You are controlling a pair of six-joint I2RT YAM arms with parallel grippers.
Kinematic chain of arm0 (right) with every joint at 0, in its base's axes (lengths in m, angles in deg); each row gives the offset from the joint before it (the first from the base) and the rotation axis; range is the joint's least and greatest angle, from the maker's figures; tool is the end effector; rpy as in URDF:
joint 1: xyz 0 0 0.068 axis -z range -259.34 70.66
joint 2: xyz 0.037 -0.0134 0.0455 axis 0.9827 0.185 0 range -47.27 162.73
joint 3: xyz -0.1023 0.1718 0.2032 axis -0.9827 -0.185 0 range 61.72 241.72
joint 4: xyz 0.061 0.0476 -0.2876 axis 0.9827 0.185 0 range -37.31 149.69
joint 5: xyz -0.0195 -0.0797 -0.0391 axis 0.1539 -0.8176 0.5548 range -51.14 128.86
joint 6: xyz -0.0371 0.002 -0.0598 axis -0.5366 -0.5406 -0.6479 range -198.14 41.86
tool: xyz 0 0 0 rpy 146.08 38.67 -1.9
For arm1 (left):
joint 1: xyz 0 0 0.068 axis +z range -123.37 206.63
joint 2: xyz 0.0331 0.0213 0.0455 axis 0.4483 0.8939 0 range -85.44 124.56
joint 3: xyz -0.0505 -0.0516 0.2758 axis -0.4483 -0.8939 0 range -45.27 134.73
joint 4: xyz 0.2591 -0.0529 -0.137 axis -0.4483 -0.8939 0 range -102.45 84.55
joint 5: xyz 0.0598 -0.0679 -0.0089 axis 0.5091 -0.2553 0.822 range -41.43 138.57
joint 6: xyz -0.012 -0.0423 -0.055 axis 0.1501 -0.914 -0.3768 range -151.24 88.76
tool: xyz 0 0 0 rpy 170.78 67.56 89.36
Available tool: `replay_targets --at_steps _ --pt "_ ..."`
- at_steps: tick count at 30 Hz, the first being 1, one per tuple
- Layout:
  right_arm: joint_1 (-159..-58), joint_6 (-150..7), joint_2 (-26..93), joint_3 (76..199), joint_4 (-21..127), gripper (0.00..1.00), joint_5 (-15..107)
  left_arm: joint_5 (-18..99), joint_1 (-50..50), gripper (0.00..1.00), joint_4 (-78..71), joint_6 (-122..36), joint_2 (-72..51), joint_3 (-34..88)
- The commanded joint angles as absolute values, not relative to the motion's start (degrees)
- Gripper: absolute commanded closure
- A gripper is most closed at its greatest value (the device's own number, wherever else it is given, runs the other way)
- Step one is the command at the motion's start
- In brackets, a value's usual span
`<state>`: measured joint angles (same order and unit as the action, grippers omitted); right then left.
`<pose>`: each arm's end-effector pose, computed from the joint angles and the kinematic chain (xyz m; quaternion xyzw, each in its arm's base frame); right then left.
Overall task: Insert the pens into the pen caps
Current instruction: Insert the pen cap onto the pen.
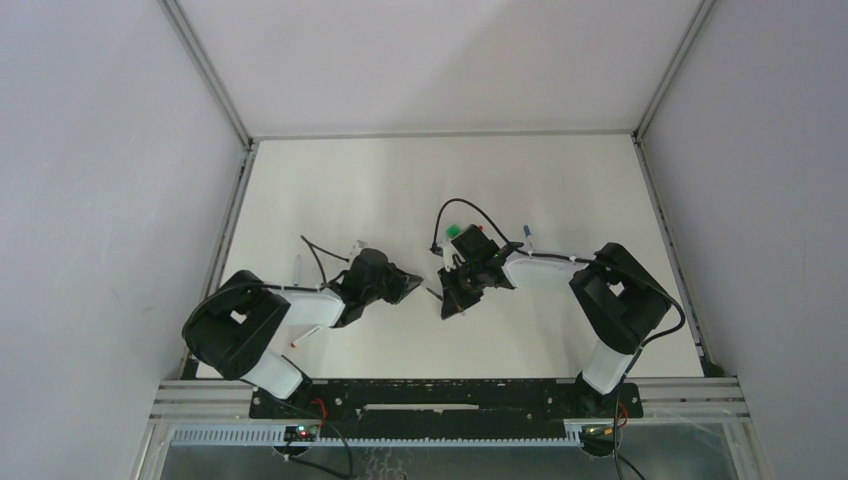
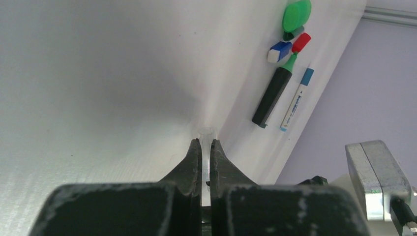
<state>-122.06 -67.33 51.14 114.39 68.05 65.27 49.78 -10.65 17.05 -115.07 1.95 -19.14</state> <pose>0.2485 0.2643 0.1161 -0.3139 0.8908 0.3069 0.1173 0.2386 -0.1801 0.0878 -0.3604 0.8264 -0.3719 0.2209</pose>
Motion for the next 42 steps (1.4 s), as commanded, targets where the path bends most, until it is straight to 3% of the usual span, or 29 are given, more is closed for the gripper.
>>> replay_targets --at_steps 1,15,42 --pt "-121.7 -66.4 50.2 116.3 67.6 1.0 63.0 49.4 -11.6 1.0 19.7 -116.4 2.1 -19.7" --pt "-121.2 -66.2 49.0 116.3 67.2 1.0 58.9 50.6 -14.3 1.0 21.7 -120.1 1.3 -20.4" --pt "-119.0 -69.0 39.0 113.7 63.1 1.0 63.1 57.6 -17.7 1.0 24.9 -128.3 -5.9 -24.2"
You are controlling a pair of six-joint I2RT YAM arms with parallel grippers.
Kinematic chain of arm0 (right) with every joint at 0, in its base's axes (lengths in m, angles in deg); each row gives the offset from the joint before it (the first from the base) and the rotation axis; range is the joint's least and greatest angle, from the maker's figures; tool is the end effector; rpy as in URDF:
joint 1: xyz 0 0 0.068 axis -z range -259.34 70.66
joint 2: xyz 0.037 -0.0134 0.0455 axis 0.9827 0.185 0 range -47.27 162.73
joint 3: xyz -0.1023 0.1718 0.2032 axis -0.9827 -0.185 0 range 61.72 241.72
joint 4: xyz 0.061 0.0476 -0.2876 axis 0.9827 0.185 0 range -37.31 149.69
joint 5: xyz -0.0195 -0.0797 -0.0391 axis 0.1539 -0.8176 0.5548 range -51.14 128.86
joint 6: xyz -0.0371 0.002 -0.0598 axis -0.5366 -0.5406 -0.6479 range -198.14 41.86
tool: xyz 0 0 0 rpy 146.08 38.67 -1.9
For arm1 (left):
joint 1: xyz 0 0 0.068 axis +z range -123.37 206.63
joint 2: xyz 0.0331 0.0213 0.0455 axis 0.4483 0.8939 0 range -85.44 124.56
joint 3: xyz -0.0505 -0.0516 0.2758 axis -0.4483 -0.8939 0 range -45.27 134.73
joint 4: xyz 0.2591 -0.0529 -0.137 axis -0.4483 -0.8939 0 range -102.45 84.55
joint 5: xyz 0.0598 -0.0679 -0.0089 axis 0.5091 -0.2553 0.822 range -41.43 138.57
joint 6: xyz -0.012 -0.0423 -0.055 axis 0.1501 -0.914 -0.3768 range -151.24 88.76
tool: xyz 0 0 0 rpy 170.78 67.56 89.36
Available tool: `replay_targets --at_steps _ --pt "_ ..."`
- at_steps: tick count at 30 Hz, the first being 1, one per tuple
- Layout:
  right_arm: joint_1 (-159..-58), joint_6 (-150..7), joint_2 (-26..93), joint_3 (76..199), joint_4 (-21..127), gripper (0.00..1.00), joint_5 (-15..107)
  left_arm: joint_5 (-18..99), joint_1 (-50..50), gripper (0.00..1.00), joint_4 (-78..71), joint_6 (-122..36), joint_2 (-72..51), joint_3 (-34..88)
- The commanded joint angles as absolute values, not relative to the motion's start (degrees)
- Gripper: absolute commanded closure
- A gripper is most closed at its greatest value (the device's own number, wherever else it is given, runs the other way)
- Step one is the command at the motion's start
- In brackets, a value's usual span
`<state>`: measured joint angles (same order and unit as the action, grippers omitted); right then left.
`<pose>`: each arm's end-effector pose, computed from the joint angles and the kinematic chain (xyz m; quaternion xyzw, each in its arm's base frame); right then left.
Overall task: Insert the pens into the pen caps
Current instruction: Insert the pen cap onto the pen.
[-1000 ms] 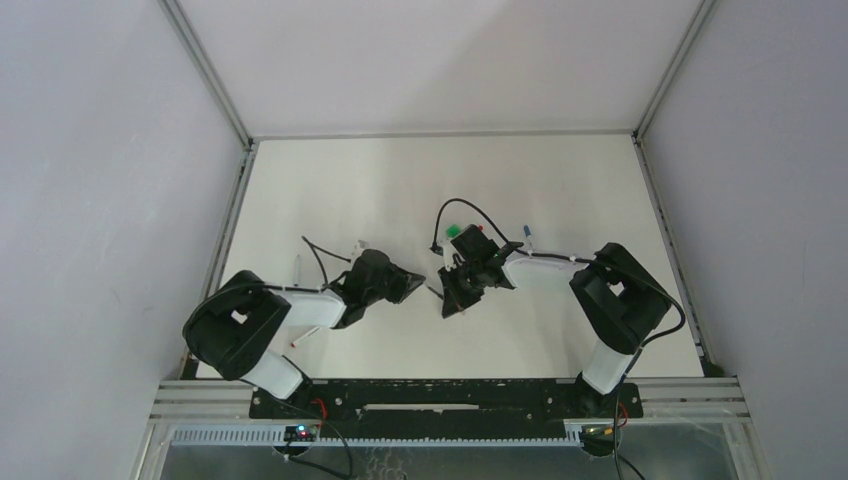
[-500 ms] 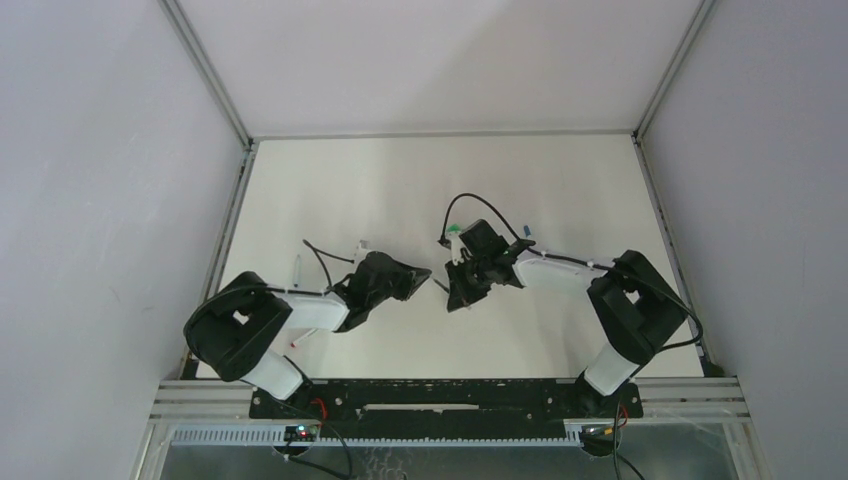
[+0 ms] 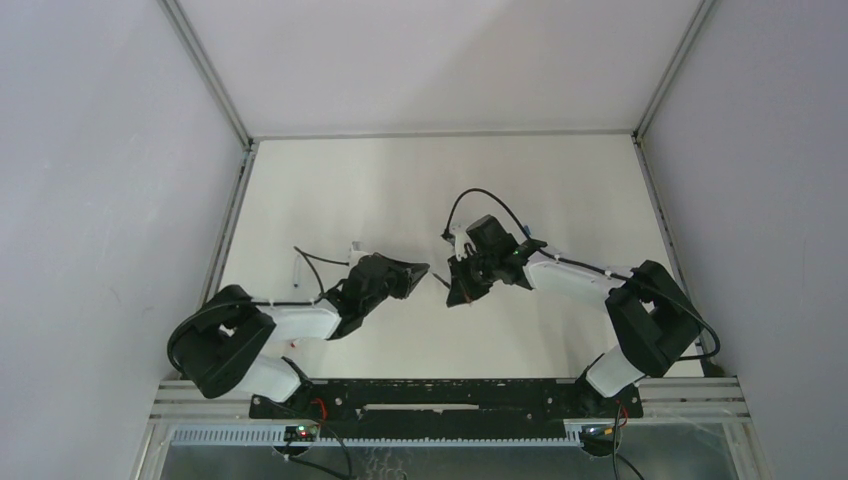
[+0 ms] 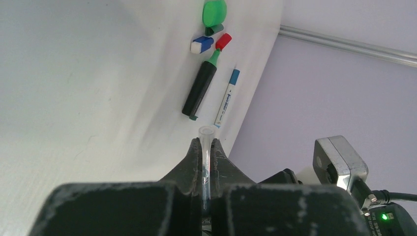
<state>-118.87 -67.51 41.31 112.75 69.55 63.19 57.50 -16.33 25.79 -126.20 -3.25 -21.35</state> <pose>0.2533 0.2398 0.1620 -0.2946 0.8853 0.3084 0.1855 0.2251 -0.1973 0.1185 -0.4092 0.7463 -0.4622 0.2489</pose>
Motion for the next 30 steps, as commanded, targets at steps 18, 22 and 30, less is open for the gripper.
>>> replay_targets --at_steps 18,22,30 --pt "-120.5 -71.3 39.7 114.4 64.6 1.0 65.1 58.4 -16.2 1.0 23.7 -127.9 -7.9 -25.8" --pt "-120.5 -71.2 40.0 114.4 64.6 1.0 64.5 57.9 -16.3 1.0 23.7 -127.8 -7.7 -25.4" --pt "-120.7 -71.6 42.4 115.7 66.4 1.0 63.9 57.6 -16.3 1.0 23.8 -127.2 -8.6 -24.9"
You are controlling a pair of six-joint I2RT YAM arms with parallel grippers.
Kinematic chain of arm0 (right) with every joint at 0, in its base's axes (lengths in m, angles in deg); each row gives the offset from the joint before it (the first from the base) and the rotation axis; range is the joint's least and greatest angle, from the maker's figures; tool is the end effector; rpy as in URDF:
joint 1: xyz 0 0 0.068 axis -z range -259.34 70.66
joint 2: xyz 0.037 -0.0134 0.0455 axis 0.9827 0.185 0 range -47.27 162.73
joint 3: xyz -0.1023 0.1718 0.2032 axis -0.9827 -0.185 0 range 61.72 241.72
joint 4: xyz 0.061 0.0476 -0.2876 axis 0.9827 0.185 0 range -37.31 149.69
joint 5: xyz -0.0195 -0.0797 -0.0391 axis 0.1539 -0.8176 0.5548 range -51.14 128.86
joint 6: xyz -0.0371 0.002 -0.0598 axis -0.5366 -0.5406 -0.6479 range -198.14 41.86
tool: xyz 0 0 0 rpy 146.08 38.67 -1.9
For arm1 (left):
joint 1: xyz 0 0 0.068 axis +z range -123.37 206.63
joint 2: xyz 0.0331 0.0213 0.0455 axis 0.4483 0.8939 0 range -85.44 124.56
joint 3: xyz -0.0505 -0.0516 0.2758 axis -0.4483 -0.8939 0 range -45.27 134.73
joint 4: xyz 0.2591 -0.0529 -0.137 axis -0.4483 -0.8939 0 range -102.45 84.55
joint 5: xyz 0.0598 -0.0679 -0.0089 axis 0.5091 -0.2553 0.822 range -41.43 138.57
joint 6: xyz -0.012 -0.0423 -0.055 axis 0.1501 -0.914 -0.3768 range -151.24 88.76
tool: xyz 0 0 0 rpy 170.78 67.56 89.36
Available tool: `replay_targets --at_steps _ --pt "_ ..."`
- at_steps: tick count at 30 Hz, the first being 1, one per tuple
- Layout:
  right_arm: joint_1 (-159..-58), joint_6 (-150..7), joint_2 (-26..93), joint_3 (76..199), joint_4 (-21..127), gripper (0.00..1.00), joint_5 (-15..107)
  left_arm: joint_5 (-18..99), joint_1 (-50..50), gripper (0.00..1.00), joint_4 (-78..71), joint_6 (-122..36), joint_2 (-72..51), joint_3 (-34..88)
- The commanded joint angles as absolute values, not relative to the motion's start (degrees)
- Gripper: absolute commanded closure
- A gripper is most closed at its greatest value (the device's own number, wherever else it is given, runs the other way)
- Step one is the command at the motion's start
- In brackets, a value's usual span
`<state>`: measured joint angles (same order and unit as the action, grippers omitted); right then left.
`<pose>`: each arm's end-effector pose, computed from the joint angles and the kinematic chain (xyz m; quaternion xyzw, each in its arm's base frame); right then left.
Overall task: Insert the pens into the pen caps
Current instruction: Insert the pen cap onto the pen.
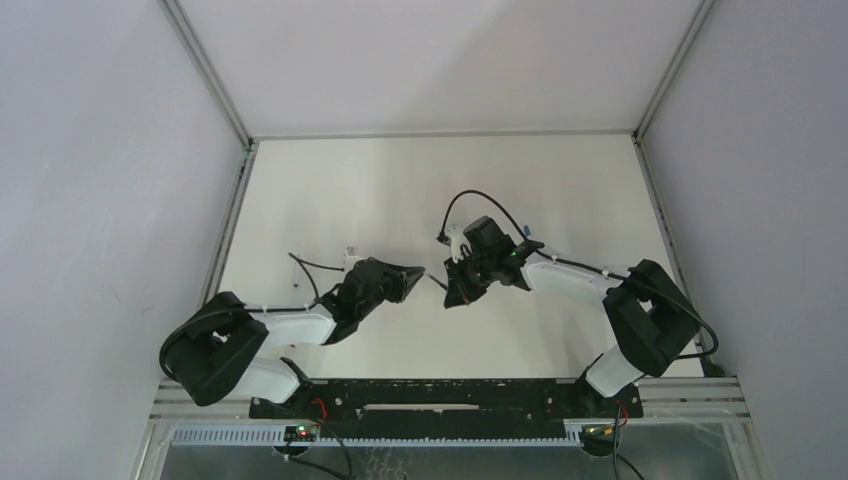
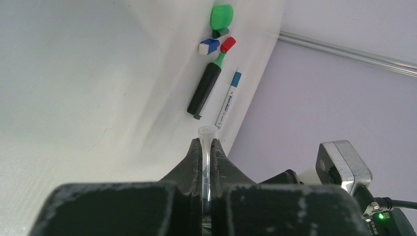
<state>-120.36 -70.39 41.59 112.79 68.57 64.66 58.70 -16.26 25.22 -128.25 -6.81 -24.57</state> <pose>0.2474 0.2485 0.1624 -0.3318 0.8675 0.3187 0.1892 0.2143 -0.1852 0.1165 -0.4278 0.7364 -0.4613 0.2486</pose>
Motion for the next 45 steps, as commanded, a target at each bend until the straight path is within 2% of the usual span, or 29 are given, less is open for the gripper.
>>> replay_targets --at_steps 1,45 --pt "-120.8 -71.7 42.7 115.8 66.6 1.0 63.9 57.9 -16.3 1.0 23.7 -127.2 -8.7 -25.1" --pt "-122.0 -73.8 43.4 117.0 69.1 1.0 63.0 58.4 -15.8 1.0 24.9 -127.0 -8.9 -26.4"
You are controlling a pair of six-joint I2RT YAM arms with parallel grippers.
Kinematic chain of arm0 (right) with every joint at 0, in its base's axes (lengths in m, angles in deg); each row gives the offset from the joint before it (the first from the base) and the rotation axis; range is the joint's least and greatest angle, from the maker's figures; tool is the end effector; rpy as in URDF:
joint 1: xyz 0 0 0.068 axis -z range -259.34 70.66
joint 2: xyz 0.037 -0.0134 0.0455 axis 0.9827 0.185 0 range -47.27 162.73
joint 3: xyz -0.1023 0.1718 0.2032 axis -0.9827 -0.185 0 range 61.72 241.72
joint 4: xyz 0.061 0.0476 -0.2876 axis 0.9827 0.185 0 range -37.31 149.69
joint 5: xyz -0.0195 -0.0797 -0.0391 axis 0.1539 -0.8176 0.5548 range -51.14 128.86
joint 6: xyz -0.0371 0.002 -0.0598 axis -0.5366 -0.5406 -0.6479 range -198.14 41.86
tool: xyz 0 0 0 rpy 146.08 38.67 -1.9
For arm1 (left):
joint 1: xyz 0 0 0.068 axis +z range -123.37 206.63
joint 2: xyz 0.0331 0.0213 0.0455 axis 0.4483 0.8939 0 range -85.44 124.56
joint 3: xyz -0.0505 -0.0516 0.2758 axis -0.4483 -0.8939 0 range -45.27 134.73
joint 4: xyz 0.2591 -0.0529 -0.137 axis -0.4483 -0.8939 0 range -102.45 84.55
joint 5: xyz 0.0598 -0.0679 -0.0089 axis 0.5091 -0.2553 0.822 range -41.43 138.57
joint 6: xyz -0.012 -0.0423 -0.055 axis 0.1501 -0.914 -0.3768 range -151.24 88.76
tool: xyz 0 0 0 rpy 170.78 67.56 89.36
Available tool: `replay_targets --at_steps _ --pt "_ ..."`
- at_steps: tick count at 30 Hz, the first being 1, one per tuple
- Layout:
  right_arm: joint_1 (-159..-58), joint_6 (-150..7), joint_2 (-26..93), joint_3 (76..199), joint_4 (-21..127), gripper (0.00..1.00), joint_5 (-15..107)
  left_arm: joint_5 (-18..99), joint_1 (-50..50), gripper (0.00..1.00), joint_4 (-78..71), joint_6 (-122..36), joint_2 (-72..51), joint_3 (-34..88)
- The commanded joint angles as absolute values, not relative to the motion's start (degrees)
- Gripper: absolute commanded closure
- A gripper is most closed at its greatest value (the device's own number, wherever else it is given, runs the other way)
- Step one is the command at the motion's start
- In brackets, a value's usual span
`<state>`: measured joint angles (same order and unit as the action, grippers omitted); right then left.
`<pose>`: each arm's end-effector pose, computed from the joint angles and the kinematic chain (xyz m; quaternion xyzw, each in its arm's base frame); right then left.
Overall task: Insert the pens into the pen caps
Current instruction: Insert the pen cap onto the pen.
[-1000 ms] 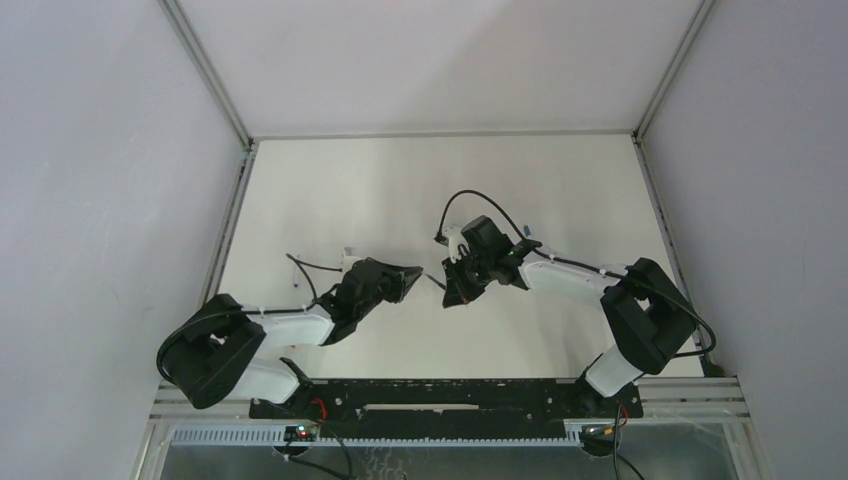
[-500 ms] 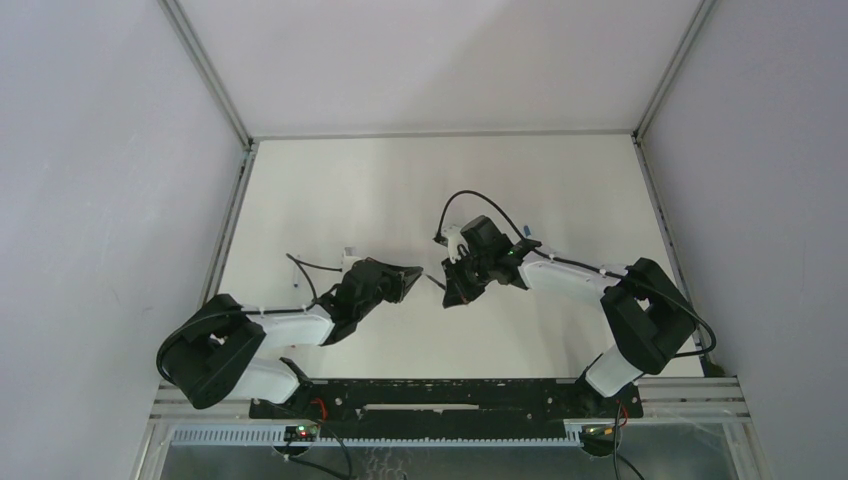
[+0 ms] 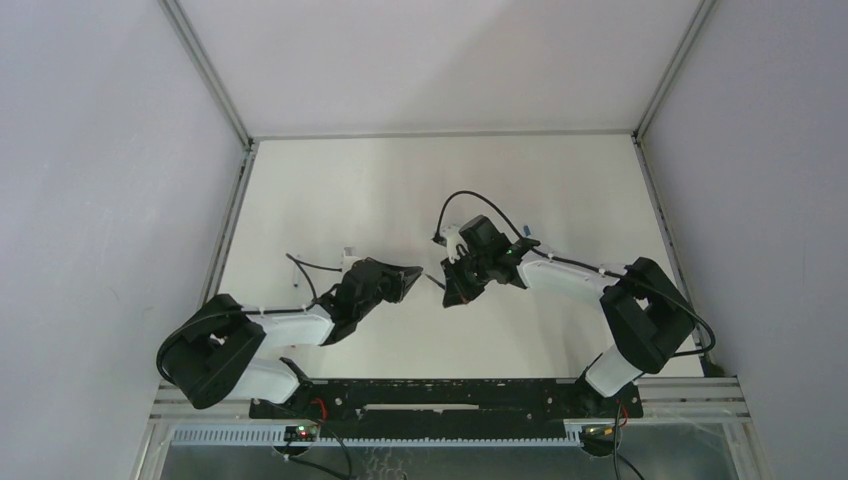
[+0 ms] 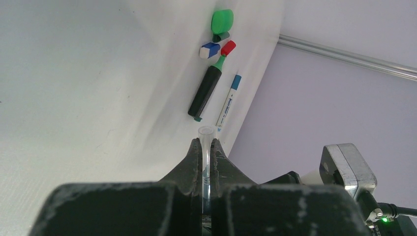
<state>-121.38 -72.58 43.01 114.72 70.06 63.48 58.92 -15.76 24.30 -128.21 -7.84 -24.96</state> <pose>0.2485 0.2564 0.1632 -0.3528 0.8639 0.3056 0.1894 0.2139 -0.1812 0.1172 -0.4320 0.7353 -0.4575 0.2517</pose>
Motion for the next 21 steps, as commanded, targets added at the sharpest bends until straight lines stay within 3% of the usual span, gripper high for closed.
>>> replay_targets --at_steps 1,21 --pt "-122.1 -73.9 43.4 117.0 69.2 1.0 63.0 58.4 -15.8 1.0 24.9 -127.0 -8.8 -26.4" --pt "-122.2 -73.3 43.8 117.4 69.2 1.0 60.4 57.5 -16.8 1.0 24.5 -126.4 -8.3 -24.5"
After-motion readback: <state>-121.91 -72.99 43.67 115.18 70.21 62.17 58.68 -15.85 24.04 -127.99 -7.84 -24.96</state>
